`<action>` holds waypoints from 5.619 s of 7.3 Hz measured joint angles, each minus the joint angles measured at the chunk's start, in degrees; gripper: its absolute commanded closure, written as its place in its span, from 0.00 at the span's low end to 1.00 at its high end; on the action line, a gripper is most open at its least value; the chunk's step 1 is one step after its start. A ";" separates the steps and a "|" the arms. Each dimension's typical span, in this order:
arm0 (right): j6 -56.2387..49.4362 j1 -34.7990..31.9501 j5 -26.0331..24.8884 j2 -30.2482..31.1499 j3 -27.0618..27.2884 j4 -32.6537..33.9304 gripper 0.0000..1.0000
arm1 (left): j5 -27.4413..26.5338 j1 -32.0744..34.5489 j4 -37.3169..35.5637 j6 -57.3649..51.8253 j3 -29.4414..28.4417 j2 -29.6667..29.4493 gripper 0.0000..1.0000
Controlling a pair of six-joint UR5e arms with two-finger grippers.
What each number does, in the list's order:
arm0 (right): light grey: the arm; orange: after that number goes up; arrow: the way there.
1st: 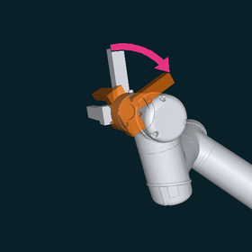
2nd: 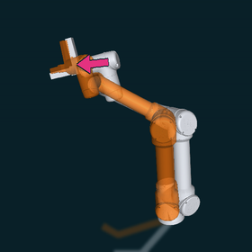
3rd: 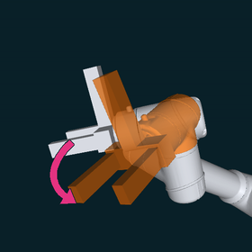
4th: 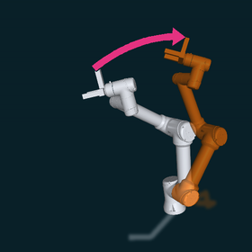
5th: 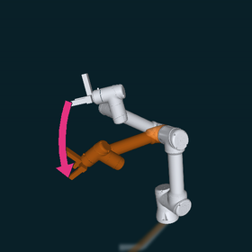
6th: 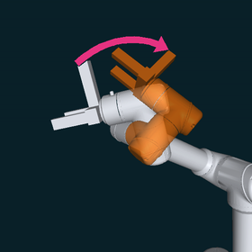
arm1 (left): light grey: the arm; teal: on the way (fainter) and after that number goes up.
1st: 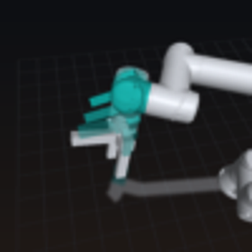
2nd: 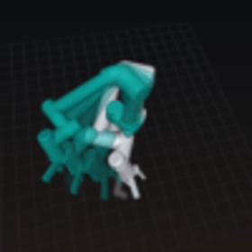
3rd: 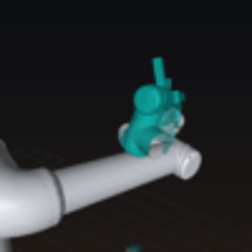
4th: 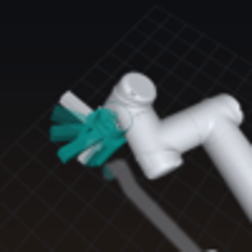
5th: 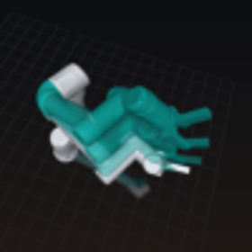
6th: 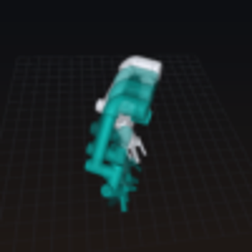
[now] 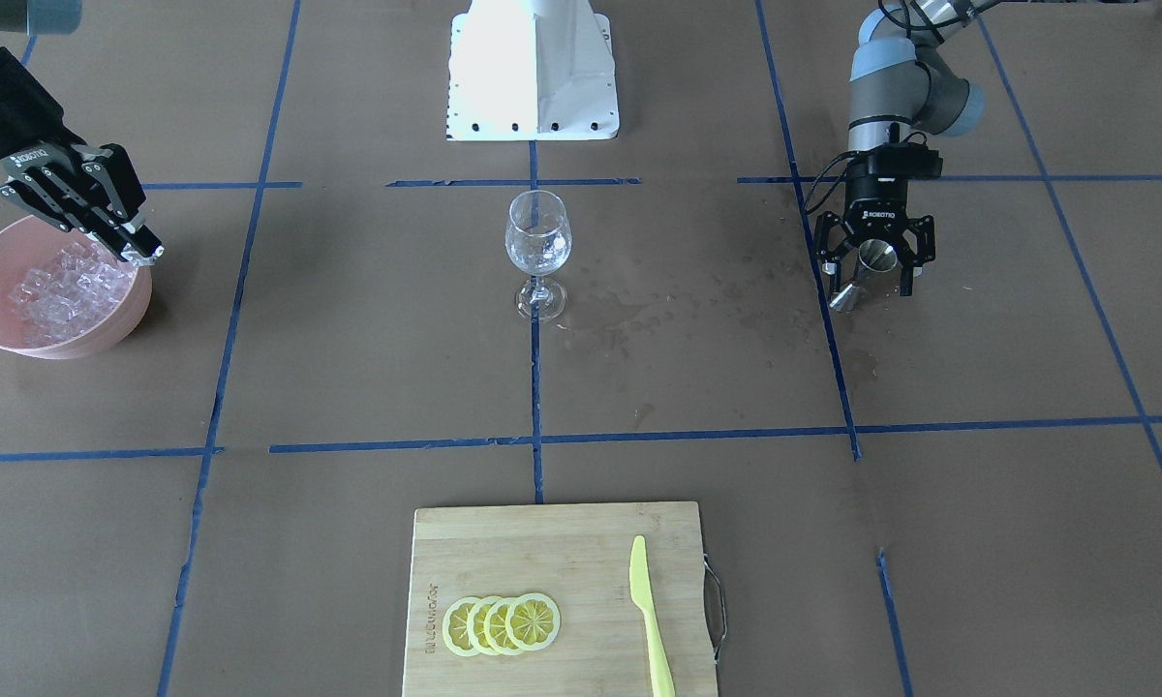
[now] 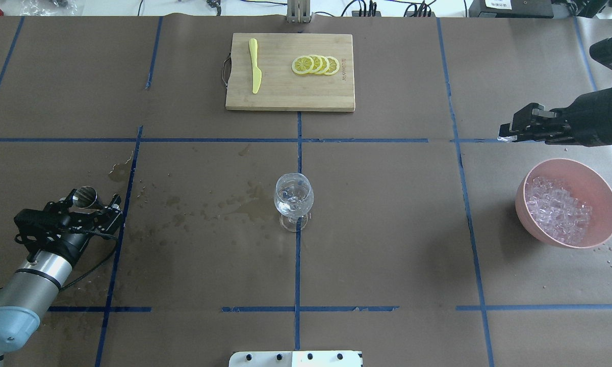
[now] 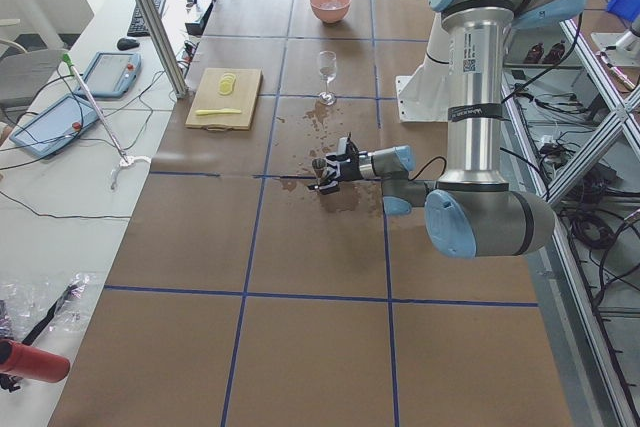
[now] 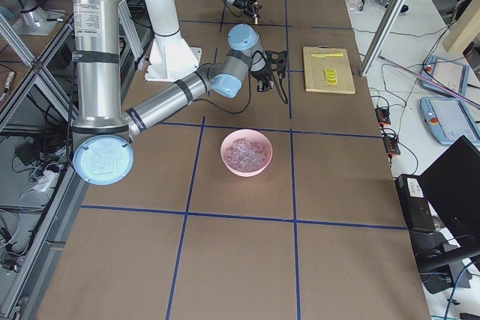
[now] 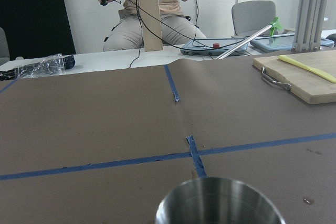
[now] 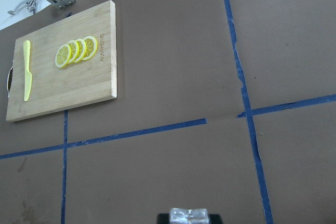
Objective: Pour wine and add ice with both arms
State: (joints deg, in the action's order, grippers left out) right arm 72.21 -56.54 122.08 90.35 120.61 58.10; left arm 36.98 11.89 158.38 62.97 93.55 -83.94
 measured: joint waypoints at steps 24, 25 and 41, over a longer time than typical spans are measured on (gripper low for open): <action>14.36 26.35 -16.43 -35.29 -7.29 22.24 1.00 | 85.05 52.57 -30.92 -32.01 25.45 10.88 0.00; 14.36 27.07 -17.06 -35.34 -7.29 22.24 1.00 | 85.06 52.60 -30.93 -32.04 25.38 10.85 0.00; -23.78 4.75 -9.01 -29.07 -2.27 54.62 0.00 | 92.43 70.15 -60.42 -55.99 11.33 -9.94 0.00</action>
State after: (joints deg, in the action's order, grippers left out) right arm 48.43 -51.79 113.07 61.29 118.34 112.71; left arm 129.41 82.04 97.96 6.98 104.88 -93.88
